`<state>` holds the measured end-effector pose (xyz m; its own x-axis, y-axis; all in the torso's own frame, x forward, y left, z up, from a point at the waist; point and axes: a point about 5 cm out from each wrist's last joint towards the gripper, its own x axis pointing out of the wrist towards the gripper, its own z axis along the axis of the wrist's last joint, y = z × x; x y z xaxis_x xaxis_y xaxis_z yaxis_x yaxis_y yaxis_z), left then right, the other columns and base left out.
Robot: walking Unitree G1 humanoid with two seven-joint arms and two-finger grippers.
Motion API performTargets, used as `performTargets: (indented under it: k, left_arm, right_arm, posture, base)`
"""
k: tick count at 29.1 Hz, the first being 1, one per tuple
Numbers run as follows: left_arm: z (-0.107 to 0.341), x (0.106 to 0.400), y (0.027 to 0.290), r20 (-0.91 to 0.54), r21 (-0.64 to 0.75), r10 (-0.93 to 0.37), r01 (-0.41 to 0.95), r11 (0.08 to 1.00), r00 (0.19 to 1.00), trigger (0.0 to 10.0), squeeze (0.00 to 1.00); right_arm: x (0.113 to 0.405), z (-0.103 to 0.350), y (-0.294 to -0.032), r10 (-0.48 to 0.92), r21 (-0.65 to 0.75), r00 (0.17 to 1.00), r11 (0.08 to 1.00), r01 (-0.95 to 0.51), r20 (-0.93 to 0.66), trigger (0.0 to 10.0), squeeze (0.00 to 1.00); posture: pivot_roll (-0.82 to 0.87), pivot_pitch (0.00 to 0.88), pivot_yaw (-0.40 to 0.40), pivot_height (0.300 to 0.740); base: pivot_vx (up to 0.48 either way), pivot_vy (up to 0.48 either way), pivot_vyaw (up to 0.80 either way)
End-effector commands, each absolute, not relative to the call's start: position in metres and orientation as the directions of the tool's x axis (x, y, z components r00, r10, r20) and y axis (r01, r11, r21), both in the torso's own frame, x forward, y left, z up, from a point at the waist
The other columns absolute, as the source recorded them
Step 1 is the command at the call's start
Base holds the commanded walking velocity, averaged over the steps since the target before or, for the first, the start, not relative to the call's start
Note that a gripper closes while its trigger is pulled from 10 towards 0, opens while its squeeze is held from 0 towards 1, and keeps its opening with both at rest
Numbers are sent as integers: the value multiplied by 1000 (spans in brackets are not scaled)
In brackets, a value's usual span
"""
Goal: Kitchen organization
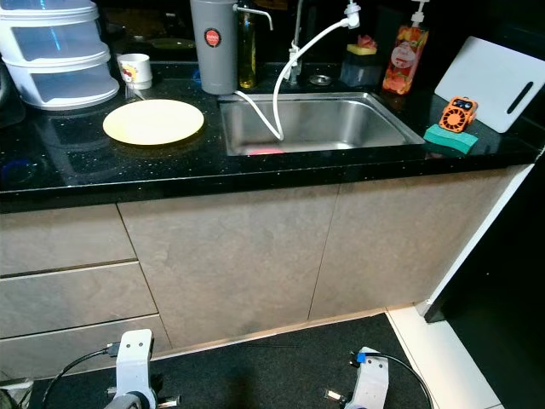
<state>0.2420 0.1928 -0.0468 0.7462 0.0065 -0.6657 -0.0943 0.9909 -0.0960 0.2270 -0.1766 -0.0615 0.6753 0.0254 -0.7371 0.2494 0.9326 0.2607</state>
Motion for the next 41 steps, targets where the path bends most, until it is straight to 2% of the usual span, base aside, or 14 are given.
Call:
performTargets:
  k: [1, 7, 17, 18, 21, 22, 24, 25, 34, 41]
  left_arm:
    - [-56, 231, 187, -701, -112, -2, -107, 988, 713, 0, 0]
    - [-58, 230, 179, -712, -155, -56, -79, 985, 700, 0, 0]
    - [-57, 231, 183, -704, -91, 21, -119, 989, 709, 0, 0]
    - [-57, 230, 183, -711, -81, 18, -107, 991, 703, 10000, 0]
    - [-57, 230, 185, -716, -33, 16, -57, 998, 697, 10000, 20]
    - [-58, 229, 185, -722, -2, 17, -27, 1000, 691, 10000, 875]
    - [-58, 229, 186, -726, 32, 15, 11, 999, 688, 10000, 875]
    - [-58, 229, 186, -725, 28, 11, 13, 1000, 688, 10000, 1000]
    - [-57, 230, 186, -718, 10, 23, -23, 1000, 696, 10000, 1000]
    - [-57, 231, 186, -739, 24, 28, -16, 1000, 673, 10000, 1000]
  right_arm:
    - [223, -64, -177, 17, 270, 671, 922, 276, -742, 0, 0]
    - [229, -59, -176, 21, 295, 698, 915, 275, -716, 0, 0]
    - [229, -60, -180, -7, 252, 693, 929, 271, -721, 0, 0]
    - [228, -60, -182, -8, 212, 682, 948, 239, -731, 10000, 0]
    - [226, -61, -186, -1, 170, 660, 966, 195, -751, 10000, 0]
    - [226, -61, -190, -6, 167, 653, 965, 202, -758, 10000, 827]
    - [226, -61, -194, -16, 168, 649, 961, 221, -761, 10000, 827]
    - [226, -59, -200, -16, 180, 651, 955, 234, -759, 10000, 1000]
    - [229, -54, -217, -15, 189, 661, 953, 236, -751, 10000, 1000]
    - [226, -61, -193, 8, 186, 644, 960, 208, -765, 10000, 1000]
  posture:
    - [46, 36, -31, 740]
    - [44, 30, -32, 740]
    - [41, 25, -35, 740]
    - [38, 28, -37, 740]
    - [38, 28, -37, 740]
    - [38, 29, -38, 740]
    - [38, 29, -38, 740]
    - [38, 29, -38, 740]
    - [37, 31, -37, 740]
    - [37, 37, -38, 740]
  base:
    - [0, 0, 0]
    - [0, 0, 0]
    - [0, 0, 0]
    - [0, 0, 0]
    - [0, 0, 0]
    - [0, 0, 0]
    - [0, 0, 0]
    - [0, 0, 0]
    - [0, 0, 0]
    - [0, 0, 0]
